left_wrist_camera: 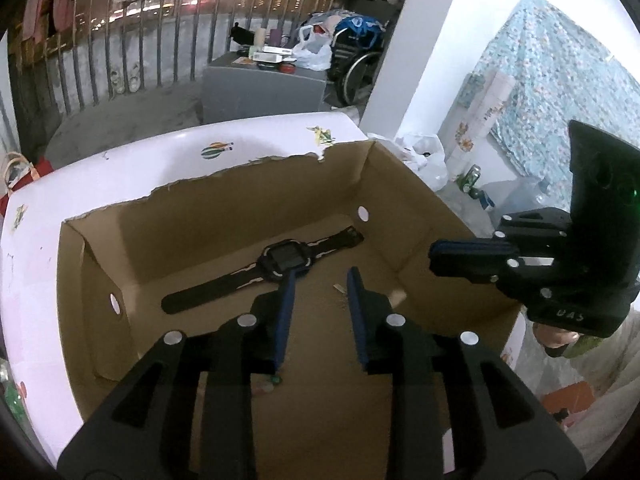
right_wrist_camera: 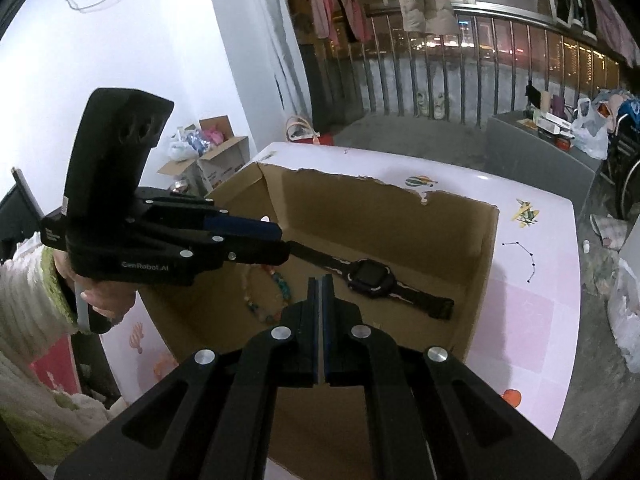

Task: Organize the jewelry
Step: 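Lower both held pieces into the box and open both grippers, then withdraw both grippers from the box toward the remaining pieces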

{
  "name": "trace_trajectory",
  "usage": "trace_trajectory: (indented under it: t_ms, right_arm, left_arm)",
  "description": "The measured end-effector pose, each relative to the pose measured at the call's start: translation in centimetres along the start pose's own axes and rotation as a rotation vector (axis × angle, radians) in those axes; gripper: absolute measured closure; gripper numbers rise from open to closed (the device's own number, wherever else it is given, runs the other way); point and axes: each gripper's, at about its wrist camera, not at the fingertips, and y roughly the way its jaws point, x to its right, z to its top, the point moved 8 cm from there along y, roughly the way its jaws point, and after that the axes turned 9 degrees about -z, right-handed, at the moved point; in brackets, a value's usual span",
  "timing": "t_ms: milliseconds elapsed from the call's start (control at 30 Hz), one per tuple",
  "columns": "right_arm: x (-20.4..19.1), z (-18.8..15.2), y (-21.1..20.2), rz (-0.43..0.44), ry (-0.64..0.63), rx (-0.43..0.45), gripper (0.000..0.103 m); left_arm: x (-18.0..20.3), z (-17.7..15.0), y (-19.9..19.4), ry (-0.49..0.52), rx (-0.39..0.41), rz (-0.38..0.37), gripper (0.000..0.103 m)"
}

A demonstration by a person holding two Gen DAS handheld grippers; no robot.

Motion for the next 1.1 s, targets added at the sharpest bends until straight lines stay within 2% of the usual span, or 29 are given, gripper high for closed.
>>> trace_trajectory:
  t_ms: [233, 467, 567, 700, 833, 867, 933, 967, 1100]
  right_arm:
    - [0.2, -0.1, -1.1, -0.006, 0.019, 0.016, 0.1]
    - [-0.3, -0.7, -3.0, -0.013, 0.025, 0.039, 0.099]
    - [-0.7, -1.0, -4.2, -0.012, 0.031, 0.059, 0.093]
    - [-1.4, -1.5, -5.9, 0.022, 0.058, 0.077, 0.091]
    - [-2.6, -2.4, -7.8, 0.042, 0.063, 0.109, 0.081]
    - [-2.9, -2.7, -8.1, 0.046, 0.062, 0.113, 0.079]
    - [-3.6, -3.6, -8.6, 0.054, 0.058, 0.113, 0.066]
    - [-3.8, -3.9, -8.8, 0.054, 0.057, 0.112, 0.063]
    - [-4.8, -5.7, -9.3, 0.072, 0.048, 0.099, 0.063]
  left_arm:
    - [-0.6, 0.4, -1.3, -0.022, 0.047, 0.016, 0.077]
    - [-0.1, 0.5, -4.4, -0.027, 0.127, 0.024, 0.077]
    - [0.1, 0.0, -6.2, -0.028, 0.164, 0.031, 0.077]
    - [0.9, -1.1, -9.1, -0.013, 0.216, 0.054, 0.077]
    - [2.2, -3.1, -11.7, 0.032, 0.251, 0.082, 0.076]
    - [2.6, -3.7, -12.3, 0.044, 0.256, 0.086, 0.074]
    - [3.3, -5.0, -13.2, 0.059, 0.255, 0.089, 0.072]
    - [3.5, -5.8, -13.7, 0.064, 0.251, 0.087, 0.072]
    - [4.8, -8.5, -14.7, 0.106, 0.234, 0.073, 0.067]
